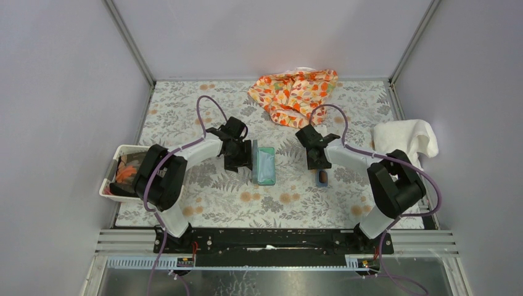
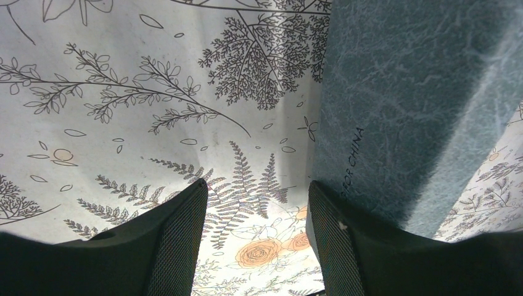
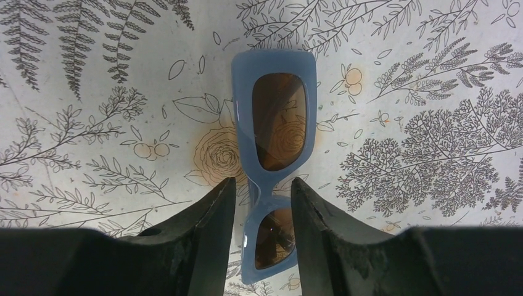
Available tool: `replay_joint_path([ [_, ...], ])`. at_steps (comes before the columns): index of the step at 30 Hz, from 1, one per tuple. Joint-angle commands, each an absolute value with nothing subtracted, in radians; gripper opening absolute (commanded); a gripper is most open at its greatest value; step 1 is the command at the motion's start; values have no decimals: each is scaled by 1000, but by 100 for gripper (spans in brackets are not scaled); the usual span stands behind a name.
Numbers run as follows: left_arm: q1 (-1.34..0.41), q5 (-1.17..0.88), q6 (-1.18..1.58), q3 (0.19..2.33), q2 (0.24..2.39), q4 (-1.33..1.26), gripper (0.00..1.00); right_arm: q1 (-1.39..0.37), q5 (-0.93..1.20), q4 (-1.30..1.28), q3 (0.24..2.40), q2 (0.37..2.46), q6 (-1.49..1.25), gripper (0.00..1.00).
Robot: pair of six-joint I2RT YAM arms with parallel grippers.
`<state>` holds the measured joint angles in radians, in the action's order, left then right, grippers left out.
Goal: Organize the sunglasses
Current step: Pick up the sunglasses from the center of the board.
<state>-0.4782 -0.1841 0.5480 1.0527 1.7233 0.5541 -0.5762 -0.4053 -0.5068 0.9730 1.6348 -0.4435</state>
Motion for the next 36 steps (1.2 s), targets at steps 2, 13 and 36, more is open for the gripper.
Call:
replay_joint_path([
  [2,-486,-188,534,1080,1741,553,66,-585,-459,-507,1011,1666,-464,44],
  [13,-486,-189,531,1079,1745,553,66,-585,-474,-509,1022,1672,-459,19],
  [36,-486,-184,534,1089,1754,553,66,-716,-447,-655,1185,1653,-472,0],
])
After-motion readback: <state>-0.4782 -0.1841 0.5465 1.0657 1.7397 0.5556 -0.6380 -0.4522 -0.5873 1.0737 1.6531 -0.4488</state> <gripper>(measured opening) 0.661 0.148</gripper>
